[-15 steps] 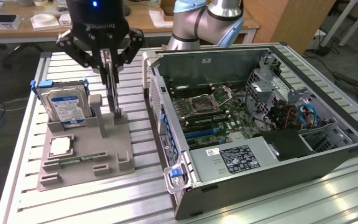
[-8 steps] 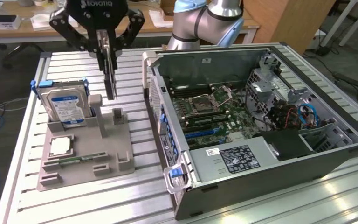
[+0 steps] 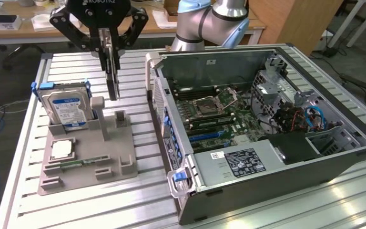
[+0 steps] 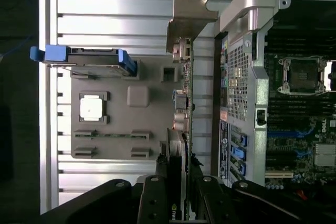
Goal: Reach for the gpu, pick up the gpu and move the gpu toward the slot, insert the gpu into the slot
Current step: 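Pick up the gpu and move the gpu toward the slot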
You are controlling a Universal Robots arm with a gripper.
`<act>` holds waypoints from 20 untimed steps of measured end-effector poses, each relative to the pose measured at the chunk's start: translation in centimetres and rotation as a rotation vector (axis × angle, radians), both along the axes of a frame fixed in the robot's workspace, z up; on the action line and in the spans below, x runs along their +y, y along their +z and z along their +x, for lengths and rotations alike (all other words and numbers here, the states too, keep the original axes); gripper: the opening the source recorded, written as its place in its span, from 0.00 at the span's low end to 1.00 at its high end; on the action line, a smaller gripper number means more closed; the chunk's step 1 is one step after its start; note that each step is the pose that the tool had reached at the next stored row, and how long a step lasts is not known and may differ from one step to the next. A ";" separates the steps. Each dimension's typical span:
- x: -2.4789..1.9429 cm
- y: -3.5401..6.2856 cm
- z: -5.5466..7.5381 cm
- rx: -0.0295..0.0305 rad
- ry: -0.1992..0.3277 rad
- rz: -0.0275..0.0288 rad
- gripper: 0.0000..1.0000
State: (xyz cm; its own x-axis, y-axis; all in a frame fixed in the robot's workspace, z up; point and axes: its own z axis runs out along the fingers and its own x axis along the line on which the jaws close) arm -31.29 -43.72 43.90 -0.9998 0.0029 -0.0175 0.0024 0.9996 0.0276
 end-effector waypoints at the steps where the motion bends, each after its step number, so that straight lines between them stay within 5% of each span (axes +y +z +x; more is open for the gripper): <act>1: 0.00 0.00 0.0 0.0001 0.000 -0.0105 0.26; 3: -0.01 -0.01 0.0 -0.0001 0.000 -0.0212 0.26; 7: 0.00 0.00 0.4 0.0000 0.000 -0.0214 0.26; 20: 0.00 -0.01 6.2 -0.0001 0.000 -0.0212 0.26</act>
State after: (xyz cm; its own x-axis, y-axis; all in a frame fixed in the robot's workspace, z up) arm -25.11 -43.73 43.89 -0.9998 0.0025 -0.0176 0.0023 1.0000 0.0064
